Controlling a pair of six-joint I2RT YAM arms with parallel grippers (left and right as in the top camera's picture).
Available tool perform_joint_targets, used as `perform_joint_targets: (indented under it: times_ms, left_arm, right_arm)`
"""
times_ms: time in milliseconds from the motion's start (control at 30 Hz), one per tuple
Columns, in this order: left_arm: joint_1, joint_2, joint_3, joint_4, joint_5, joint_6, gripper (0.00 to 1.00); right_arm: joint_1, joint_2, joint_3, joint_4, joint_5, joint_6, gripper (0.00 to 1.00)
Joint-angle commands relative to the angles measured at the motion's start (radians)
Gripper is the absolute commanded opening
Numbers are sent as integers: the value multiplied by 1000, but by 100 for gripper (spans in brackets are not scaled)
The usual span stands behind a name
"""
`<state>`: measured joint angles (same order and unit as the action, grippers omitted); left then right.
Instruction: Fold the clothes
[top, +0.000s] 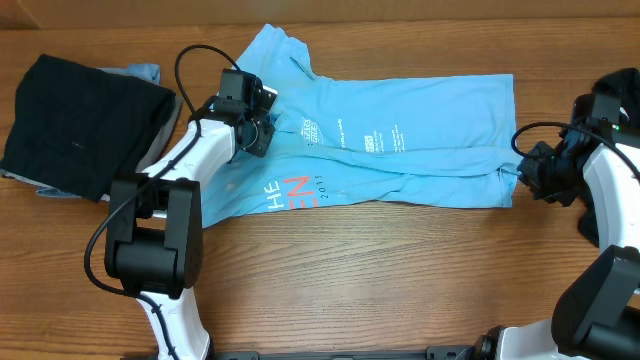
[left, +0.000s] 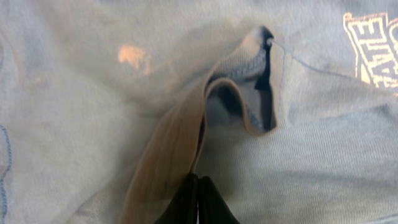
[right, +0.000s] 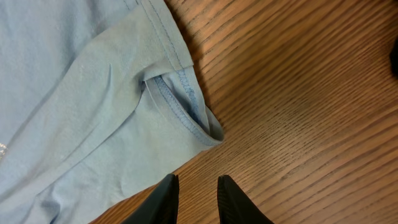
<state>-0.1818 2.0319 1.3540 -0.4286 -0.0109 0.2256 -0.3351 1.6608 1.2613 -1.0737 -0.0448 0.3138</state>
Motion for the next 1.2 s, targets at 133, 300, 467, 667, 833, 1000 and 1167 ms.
perform_joint_targets:
  times_ms: [133,300,467,667,833,1000,1167]
  left_arm:
    - [-2,86,-6,23,-2,-27,6]
    - [-1,97,23,67,-286,-24,6]
    - [-1,87,169,34,-507,-25,18]
    - [-3,86,380,-171,-410,-231,20]
    - [-9,86,430,-292,-88,-226,4]
    - [-25,103,427,-390,-66,-227,4]
    - [-35,129,426,-409,-65,-255,4]
  right_arm:
    - [-2,6,1,5,-2,0,25]
    - [-2,6,1,6,-2,0,25]
    - [-2,6,1,6,-2,0,25]
    - [-2,6,1,9,-2,0,25]
    - [-2,6,1,11,-2,0,25]
    - [-2,6,1,10,-2,0,25]
    - [-2,6,1,10,-2,0,25]
